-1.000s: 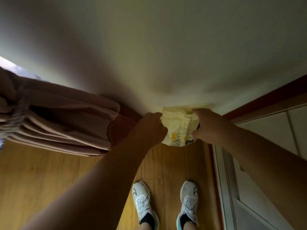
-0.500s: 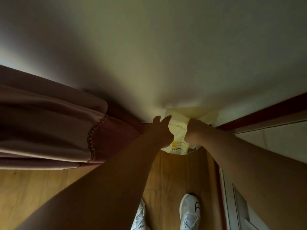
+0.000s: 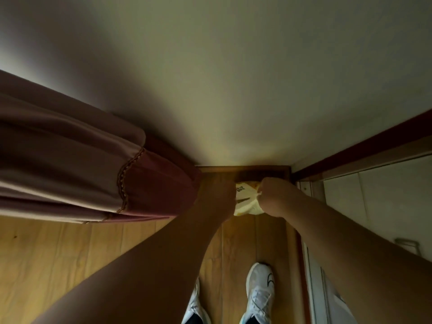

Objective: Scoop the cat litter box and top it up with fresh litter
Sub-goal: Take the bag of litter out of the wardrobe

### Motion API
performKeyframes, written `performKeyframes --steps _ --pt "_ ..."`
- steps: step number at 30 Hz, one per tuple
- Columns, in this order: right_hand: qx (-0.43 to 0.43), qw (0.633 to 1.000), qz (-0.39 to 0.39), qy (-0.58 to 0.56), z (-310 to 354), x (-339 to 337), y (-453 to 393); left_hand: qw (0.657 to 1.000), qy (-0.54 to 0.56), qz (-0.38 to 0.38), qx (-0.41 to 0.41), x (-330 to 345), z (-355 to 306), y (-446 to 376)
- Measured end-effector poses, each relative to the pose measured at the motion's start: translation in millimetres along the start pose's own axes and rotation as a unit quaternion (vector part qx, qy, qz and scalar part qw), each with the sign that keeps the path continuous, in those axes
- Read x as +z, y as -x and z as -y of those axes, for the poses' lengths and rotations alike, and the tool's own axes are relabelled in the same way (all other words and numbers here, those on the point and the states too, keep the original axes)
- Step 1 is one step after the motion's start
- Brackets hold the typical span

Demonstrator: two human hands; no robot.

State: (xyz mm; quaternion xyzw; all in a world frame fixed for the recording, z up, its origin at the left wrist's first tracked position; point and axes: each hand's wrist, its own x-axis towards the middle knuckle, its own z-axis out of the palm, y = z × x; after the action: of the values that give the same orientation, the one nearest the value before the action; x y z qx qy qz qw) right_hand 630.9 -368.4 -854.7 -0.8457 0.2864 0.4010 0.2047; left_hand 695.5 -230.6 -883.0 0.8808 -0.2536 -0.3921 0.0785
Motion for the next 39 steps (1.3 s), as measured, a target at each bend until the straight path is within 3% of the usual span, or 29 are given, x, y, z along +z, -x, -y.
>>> performKeyframes --steps 6,12,15,20,25,31,34,39 --pt "-0.004 1.0 0.011 -0.004 -2 -5 39 0.993 0.084 0.079 0.037 11 -4 58" --pt "-0.052 0.995 -0.083 -0.036 2 -62 108 0.989 0.109 -0.095 0.021 -30 -27 119" --pt "-0.062 0.993 -0.095 -0.04 3 -96 169 0.965 0.2 -0.172 0.003 -74 -54 164" --pt "-0.076 0.986 -0.125 -0.076 8 -169 304 0.952 0.23 -0.181 0.087 -162 -90 262" --pt "-0.112 0.962 -0.207 -0.141 19 -246 443 0.915 0.241 -0.285 0.153 -266 -134 355" --pt "-0.159 0.936 -0.297 -0.103 31 -333 571 0.861 0.276 -0.366 0.219 -374 -194 449" --pt "-0.187 0.909 -0.365 -0.08 33 -363 620 0.827 0.355 -0.383 0.208 -409 -218 483" --pt "-0.184 0.871 -0.449 -0.075 45 -394 672 0.765 0.448 -0.377 0.269 -453 -239 520"
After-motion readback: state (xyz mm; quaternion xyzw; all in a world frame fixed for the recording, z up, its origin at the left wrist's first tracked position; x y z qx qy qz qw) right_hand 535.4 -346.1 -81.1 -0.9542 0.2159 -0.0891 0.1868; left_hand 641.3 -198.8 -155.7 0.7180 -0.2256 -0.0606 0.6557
